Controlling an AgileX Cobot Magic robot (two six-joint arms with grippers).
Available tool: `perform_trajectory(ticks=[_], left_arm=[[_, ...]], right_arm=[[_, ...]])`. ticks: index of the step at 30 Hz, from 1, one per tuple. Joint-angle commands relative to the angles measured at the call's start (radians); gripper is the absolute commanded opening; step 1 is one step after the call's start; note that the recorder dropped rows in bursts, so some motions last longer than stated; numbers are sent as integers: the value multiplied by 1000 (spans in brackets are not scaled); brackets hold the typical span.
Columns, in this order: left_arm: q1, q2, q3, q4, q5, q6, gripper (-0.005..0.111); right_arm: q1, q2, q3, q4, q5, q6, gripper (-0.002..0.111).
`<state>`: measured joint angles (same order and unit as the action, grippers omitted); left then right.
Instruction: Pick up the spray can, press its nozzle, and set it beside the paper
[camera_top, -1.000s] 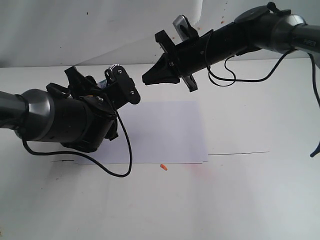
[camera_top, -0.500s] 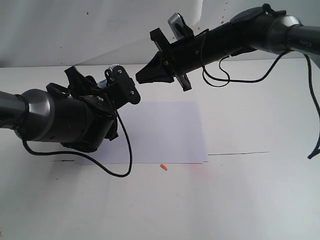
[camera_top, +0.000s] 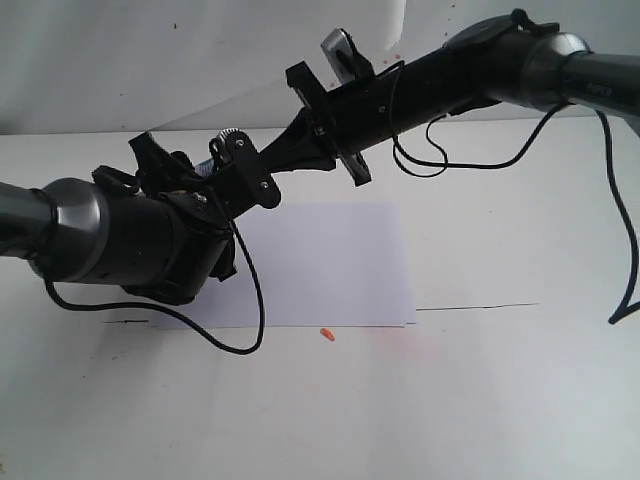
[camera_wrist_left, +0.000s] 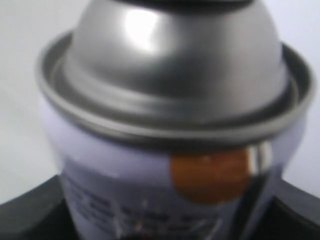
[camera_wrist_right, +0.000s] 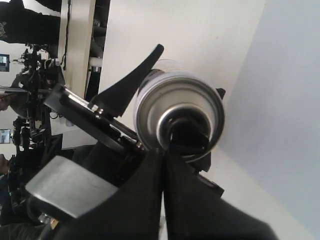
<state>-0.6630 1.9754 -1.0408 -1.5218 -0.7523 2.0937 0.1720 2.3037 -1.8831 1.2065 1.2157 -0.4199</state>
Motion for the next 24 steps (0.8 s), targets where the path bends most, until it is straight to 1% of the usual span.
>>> perform_trajectory(ticks=[1,17,24], left_arm=[[-5,-9,-11,21,-30,-1,0],[-5,-9,-11,21,-25,-1,0],[-5,-9,-11,21,-25,-1,0]], right_arm=[[16,24,4,9,5,-13,0],[19,48,4,34,5,-36,0],[-10,48,4,34,5,-36,0]])
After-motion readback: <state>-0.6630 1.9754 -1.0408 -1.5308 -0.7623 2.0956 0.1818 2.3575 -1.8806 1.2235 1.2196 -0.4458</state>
